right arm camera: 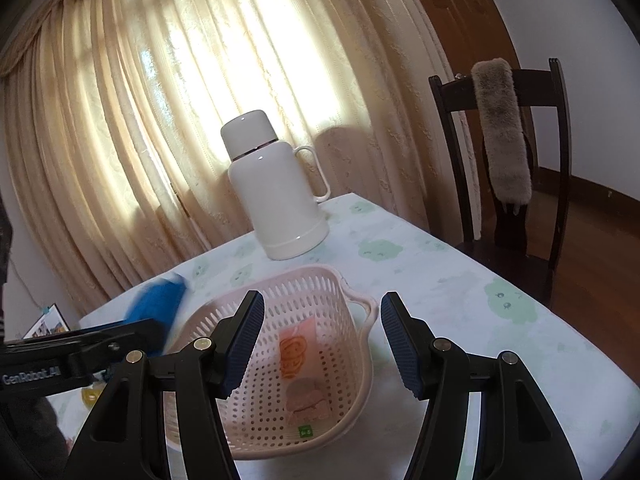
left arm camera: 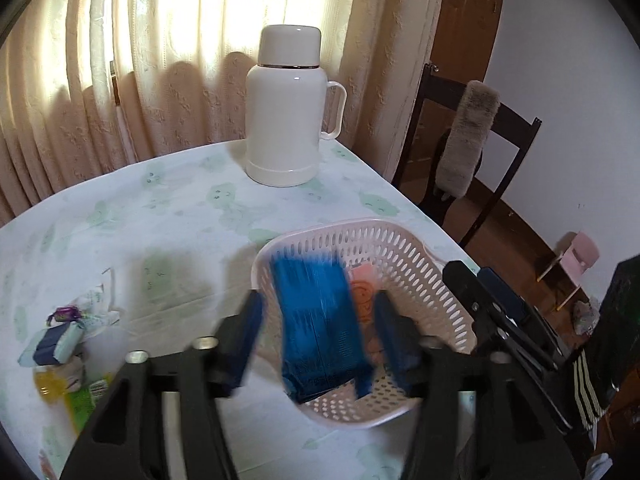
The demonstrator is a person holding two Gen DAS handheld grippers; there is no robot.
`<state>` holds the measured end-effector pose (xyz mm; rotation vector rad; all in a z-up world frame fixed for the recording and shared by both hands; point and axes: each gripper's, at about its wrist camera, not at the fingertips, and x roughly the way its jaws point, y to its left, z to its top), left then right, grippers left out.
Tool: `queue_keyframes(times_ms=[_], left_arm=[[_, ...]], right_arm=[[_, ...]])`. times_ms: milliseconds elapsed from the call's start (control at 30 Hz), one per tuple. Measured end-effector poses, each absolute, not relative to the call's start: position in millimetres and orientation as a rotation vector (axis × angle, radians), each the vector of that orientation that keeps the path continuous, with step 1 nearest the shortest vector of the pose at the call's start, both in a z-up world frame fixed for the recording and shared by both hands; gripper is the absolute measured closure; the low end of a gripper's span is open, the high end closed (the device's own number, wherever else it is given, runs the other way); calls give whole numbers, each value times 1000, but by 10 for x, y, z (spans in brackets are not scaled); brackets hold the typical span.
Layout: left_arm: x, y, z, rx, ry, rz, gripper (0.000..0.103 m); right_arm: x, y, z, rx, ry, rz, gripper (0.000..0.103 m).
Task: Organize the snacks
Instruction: 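Carry both packs to the pink basket and release them inside, then return to the table and grasp the pink candy stick with the left tool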
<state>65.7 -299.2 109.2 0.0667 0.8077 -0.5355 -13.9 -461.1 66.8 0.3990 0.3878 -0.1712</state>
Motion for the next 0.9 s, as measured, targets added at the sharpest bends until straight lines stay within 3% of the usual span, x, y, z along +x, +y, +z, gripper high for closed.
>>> queue_keyframes(times_ms=[900], left_arm=[[470,-1925,1006,55,809,-277,39]], right_arm=[[-160,-4474,683,304,360,-169,41]])
